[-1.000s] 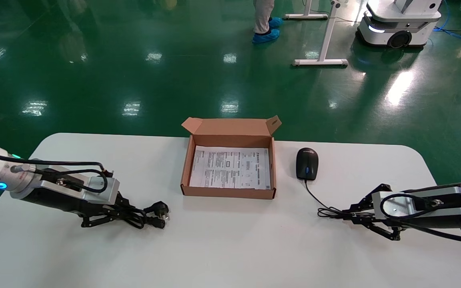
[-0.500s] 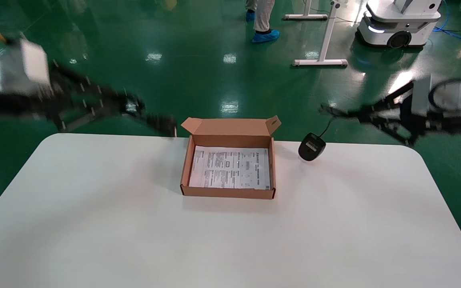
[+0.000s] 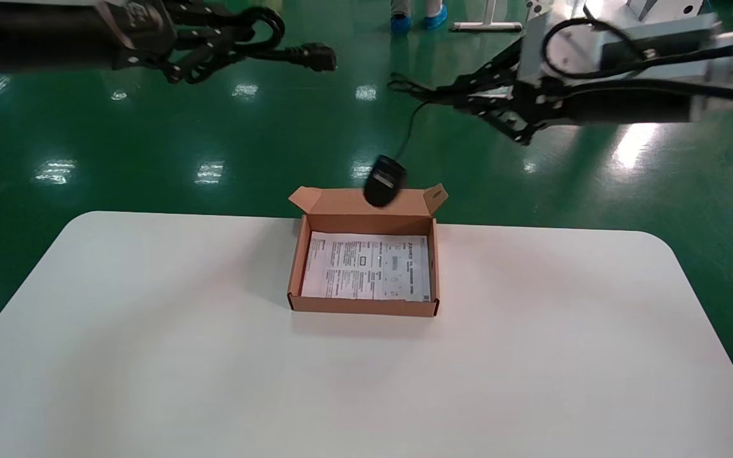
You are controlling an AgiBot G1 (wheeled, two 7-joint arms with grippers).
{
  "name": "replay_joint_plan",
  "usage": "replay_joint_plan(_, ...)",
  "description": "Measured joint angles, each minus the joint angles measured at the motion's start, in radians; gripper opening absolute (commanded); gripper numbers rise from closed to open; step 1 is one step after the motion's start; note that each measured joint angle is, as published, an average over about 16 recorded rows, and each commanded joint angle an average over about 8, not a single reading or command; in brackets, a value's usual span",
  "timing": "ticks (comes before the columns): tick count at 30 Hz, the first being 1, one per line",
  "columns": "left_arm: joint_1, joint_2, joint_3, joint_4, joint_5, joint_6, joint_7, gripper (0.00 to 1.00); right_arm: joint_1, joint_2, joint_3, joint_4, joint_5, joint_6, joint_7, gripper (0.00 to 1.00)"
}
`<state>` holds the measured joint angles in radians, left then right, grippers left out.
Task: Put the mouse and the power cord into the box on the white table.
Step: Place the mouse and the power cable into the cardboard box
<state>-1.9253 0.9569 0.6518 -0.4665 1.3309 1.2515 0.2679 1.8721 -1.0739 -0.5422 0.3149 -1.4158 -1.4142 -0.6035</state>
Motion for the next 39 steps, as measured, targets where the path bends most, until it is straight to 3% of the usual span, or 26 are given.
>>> replay_joint_plan(14,-0.055,0.114,0.034,0.173,0.046,0.005,0.106,0.00,-0.075,-0.160,-0.033,-0.092,-0.027,0.026,-0.109,0.00)
replay_joint_plan(27,-0.091,0.127,0.041,0.301,0.054,0.051,0.170,0.00,-0.126,-0.244,-0.063,-0.179,-0.063,0.063,-0.192,0.00)
replay_joint_plan(39,-0.115,0.127,0.054,0.350,0.073,0.076,0.189,0.00,-0.148,-0.281,-0.081,-0.182,-0.063,0.137,-0.187,0.00)
